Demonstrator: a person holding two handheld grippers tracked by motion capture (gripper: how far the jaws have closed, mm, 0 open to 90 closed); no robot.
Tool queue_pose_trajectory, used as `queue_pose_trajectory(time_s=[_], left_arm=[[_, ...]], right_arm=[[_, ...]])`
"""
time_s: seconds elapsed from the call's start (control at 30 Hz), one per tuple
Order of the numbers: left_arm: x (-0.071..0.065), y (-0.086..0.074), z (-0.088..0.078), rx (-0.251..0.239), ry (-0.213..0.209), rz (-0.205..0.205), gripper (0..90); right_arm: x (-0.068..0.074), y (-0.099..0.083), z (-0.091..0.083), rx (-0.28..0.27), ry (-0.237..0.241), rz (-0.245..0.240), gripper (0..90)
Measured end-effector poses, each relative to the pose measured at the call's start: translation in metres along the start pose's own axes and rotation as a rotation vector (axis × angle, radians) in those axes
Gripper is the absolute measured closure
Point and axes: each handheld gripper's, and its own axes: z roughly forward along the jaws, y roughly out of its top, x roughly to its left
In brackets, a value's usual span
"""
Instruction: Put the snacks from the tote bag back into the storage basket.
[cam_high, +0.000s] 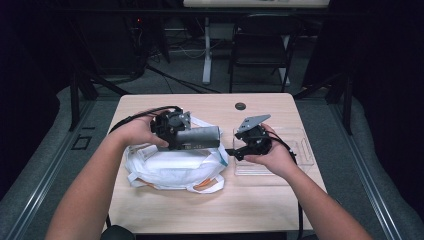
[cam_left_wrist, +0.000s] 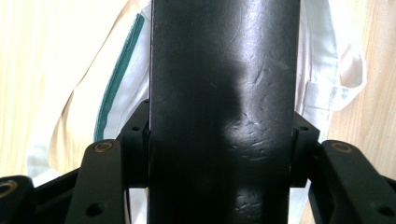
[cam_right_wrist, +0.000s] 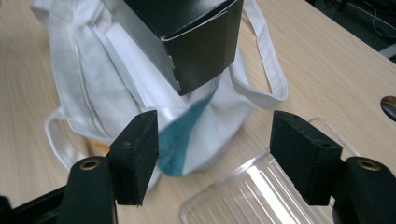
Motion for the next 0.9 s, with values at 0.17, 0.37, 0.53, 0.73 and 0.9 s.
queue_pose_trajectory(time_s=[0.17, 0.37, 0.53, 0.73, 0.9], left_arm=[[0.001, 0.006, 0.003, -0.002, -0.002, 0.006, 43.2], [0.001, 0.012, 0.004, -0.002, -0.003, 0.023, 43.2], [0.001, 0.017, 0.006, -0.003, -0.007, 0.026, 43.2], [-0.002, 0.023, 0.010, -0.005, -0.020, 0.031, 43.2], [-0.003, 0.028, 0.011, -0.005, -0.020, 0.047, 43.2]], right_arm=[[-0.004, 0.000, -0.001, 0.042, 0.000, -0.058, 27.5], [-0.007, 0.004, -0.003, 0.047, 0.007, -0.099, 23.9], [-0.008, 0.008, -0.002, 0.059, 0.016, -0.136, 21.8], [-0.005, 0.014, 0.002, 0.045, 0.029, -0.148, 21.8], [-0.004, 0.019, 0.004, 0.047, 0.029, -0.158, 22.0]])
